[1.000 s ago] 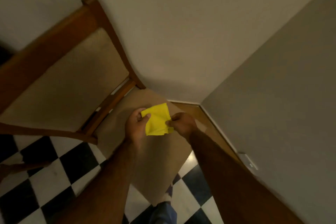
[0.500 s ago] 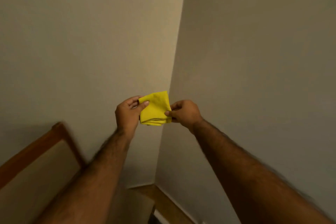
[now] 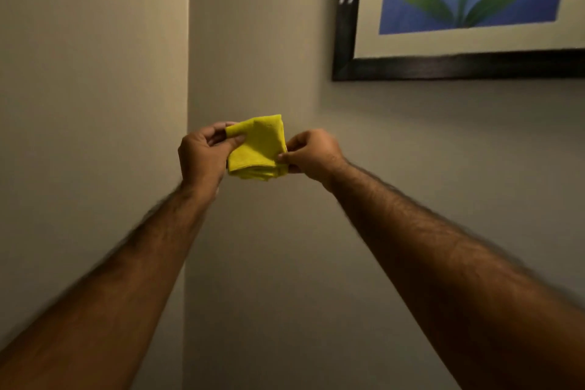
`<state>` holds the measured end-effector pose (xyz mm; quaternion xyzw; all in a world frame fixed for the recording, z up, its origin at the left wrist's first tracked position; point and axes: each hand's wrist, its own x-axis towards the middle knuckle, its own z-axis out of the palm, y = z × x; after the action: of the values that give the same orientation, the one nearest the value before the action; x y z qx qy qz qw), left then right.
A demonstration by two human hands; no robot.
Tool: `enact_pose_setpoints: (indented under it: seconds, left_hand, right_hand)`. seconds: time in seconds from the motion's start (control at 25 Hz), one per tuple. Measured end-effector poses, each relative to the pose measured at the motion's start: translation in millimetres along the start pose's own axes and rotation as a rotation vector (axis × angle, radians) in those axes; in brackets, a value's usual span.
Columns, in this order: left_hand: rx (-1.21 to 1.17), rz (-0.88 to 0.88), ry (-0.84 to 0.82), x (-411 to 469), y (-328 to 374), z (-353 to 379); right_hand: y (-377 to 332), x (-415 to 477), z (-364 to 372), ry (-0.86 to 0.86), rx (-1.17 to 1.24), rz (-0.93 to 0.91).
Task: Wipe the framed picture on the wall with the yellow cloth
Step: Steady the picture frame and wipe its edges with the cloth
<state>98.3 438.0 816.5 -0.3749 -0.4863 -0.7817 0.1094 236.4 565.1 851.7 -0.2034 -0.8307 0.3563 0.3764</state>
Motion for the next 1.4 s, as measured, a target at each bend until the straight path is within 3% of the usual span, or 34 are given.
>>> enact_pose_setpoints:
  seconds: [0.48, 0.88, 1.04, 1.16, 1.32, 1.4]
  left_hand:
    - [-0.084, 0.338, -0.128, 80.8, 148.9, 153.7]
    - [-0.036, 0.371, 0.002, 187.4, 215.5, 190.3]
    - [-0.045, 0.306, 0.029, 200.4, 209.3, 216.8]
    - [0.065, 0.351, 0.126, 197.4, 196.5, 237.4]
    - [0.356, 0.717, 0.343, 191.8, 185.1, 250.3]
    - [0.514, 0.943, 0.324, 189.3, 182.1, 254.7]
  right_hand:
    - [-95.5, 16.3, -194.6, 0.37, -0.089, -0.161]
    - [-98.0, 7.6, -399.9, 1.041, -0.987, -0.482]
    - [-72.2, 18.7, -429.1, 0.924, -1.17, -0.377]
    - [-49.8, 30.0, -427.3, 0.859, -1.153, -0.333]
    - [-21.0, 41.1, -423.6, 0.913, -1.137, -0.376]
    - [-14.9, 42.6, -424.1, 0.953, -1.147, -0.404]
